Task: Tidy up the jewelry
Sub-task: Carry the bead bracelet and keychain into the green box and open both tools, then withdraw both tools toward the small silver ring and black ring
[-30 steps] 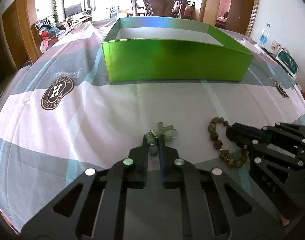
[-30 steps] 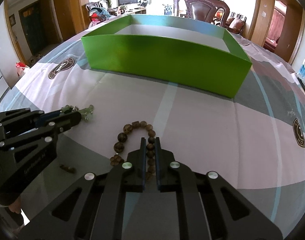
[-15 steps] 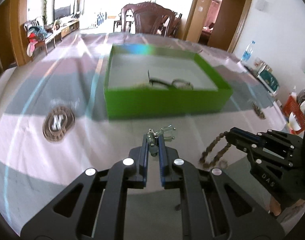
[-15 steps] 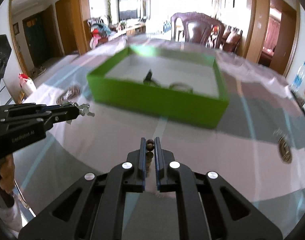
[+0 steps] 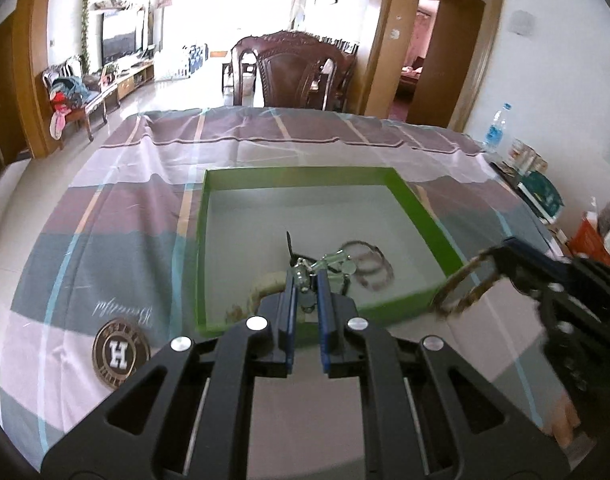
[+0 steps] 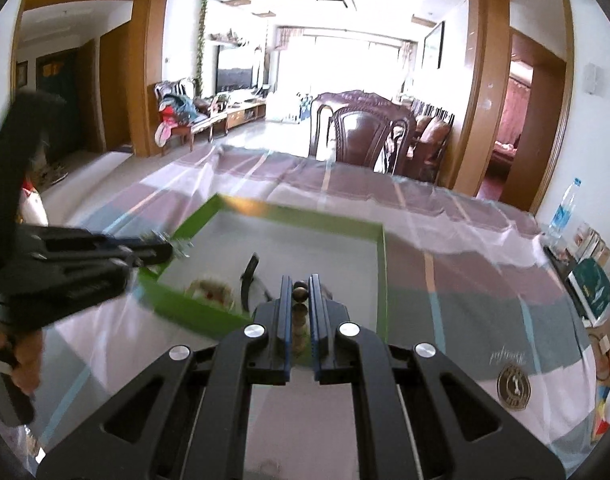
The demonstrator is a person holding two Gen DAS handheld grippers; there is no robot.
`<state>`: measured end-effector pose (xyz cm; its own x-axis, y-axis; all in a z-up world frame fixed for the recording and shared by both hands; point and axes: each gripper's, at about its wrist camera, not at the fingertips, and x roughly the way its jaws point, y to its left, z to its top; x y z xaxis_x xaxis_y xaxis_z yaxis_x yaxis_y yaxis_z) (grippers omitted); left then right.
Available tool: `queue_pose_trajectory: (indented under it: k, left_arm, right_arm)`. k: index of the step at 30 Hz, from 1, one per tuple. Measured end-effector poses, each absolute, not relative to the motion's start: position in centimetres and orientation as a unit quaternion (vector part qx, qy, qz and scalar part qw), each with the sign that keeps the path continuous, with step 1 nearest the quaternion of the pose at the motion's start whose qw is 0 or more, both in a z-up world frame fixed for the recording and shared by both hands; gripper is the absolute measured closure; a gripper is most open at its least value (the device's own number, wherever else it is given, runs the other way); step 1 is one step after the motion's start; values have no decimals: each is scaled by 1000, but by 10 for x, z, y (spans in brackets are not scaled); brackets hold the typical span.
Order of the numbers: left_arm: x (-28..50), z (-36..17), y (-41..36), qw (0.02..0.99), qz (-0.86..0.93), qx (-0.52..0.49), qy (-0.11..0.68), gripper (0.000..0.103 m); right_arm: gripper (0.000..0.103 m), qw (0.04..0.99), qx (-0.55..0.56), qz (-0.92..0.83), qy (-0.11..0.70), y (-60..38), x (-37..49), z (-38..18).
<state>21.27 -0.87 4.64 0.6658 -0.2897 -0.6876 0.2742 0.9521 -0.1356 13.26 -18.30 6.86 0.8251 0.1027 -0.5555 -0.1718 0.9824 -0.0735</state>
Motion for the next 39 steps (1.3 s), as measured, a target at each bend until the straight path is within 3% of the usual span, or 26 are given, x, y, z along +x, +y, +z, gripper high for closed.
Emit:
queue_pose_trajectory:
  k: [4,10,12,13,14,22,26,34,39]
  left_arm:
    - [243,27,-11,911,-124,-5,394,93]
    - [265,3,-10,903,-124,-26,411,89]
    - [269,1,-5,903,-121,-40,410,58]
    - [269,1,-3,904,-120,-47,408,56]
    - [268,1,0,905,-119,-51,406,56]
    - [195,7,15,909,-107,-12,402,56]
    - [139,-15,14,905,-117,15,410,55]
    - [71,-44,4,878,-179,26,443,54]
    - [52,-53,-9,868,-200,56,451,48]
  right_arm:
    - [95,964,-52,48,258,-185,154,71]
    - [94,950,-13,36,309,-193,197,43]
    - [76,946,-15,32,322,-191,203,35]
    - [58,943,-10,32,331,-193,205,32]
    - [52,942,-1,33,333,-196,204,32]
    - [52,929,-17,56,365,-205,142,25]
    - [59,909,-42,78,408,-205,103,-8]
    - [59,880,-13,112,462,-200,66,-50]
    - [59,878,-5,114,466,-199,63,-54]
